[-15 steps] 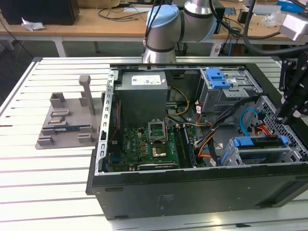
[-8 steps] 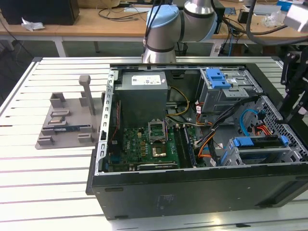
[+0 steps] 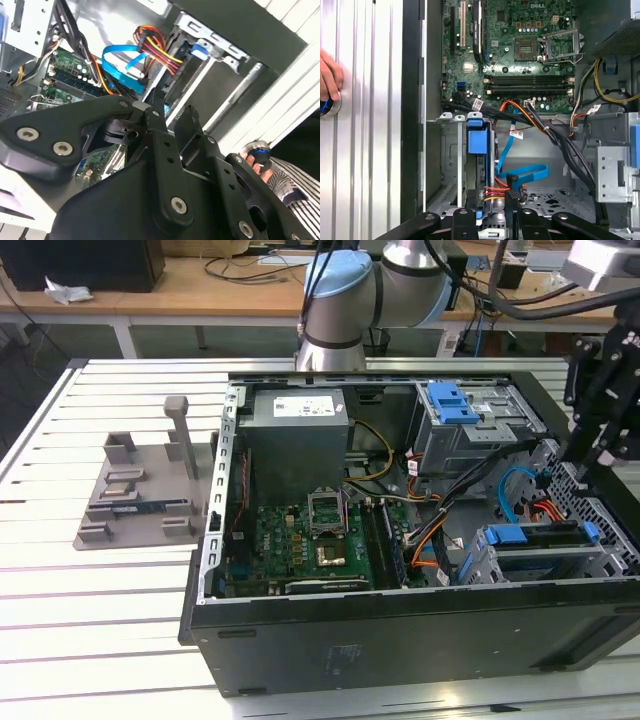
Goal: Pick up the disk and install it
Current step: 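Insert the second disk wire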
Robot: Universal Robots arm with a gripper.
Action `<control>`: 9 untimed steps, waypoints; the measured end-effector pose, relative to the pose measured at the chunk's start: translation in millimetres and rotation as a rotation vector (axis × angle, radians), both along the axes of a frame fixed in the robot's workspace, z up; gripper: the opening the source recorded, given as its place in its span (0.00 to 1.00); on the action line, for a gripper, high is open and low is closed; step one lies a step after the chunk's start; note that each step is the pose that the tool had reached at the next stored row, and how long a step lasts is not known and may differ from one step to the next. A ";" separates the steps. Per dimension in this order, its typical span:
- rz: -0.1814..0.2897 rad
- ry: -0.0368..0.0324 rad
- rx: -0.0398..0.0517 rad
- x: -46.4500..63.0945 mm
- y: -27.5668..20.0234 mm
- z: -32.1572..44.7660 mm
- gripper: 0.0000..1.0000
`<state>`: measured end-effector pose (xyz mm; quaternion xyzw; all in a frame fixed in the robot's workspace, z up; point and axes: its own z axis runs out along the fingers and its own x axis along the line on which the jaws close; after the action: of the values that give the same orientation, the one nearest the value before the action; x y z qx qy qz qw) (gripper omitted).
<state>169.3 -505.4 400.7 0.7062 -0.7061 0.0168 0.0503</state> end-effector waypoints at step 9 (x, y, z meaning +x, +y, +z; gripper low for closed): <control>0.033 -0.0009 0.0000 -4.5 15.6 -27.5 0.36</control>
<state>164.9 -489.8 373.2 0.7176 -0.6945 0.0179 0.0497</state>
